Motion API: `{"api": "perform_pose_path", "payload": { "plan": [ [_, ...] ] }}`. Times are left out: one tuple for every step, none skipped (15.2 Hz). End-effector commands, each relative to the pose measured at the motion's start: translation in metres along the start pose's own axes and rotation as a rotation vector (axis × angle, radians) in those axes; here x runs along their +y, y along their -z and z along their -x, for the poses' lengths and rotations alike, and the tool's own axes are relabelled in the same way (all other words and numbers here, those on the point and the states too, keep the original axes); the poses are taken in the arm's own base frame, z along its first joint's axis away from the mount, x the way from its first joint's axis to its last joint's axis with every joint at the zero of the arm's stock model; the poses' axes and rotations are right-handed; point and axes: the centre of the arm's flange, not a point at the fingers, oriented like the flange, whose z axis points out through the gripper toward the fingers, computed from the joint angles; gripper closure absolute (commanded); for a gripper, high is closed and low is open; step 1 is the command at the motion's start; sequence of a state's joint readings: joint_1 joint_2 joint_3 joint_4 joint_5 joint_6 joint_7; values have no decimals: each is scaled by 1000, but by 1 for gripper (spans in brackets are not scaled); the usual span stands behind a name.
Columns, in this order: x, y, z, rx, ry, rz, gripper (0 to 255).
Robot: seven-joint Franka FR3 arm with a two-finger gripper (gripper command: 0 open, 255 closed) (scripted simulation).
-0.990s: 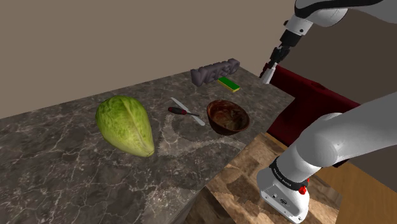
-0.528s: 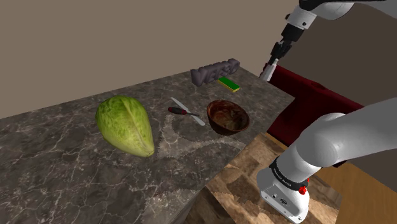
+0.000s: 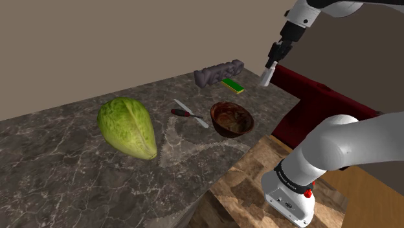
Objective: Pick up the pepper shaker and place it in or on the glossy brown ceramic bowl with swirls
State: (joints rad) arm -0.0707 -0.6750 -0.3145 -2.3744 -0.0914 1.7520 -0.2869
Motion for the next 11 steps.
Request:
{"api": "perform_pose_path", "payload": {
  "plan": [
    [-26, 2, 5, 0, -2, 0, 255],
    [-39, 2, 7, 0, -2, 0, 255],
    [-52, 3, 9, 0, -2, 0, 255],
    [-65, 3, 11, 0, -2, 0, 255],
    [-78, 4, 13, 0, -2, 0, 255],
    [-91, 4, 15, 0, -2, 0, 255],
    [-104, 4, 17, 0, -2, 0, 255],
    [-117, 5, 19, 0, -2, 0, 255],
    [-130, 5, 21, 0, -2, 0, 255],
    [-143, 6, 23, 0, -2, 0, 255],
    [-156, 6, 25, 0, -2, 0, 255]
  ]
}}
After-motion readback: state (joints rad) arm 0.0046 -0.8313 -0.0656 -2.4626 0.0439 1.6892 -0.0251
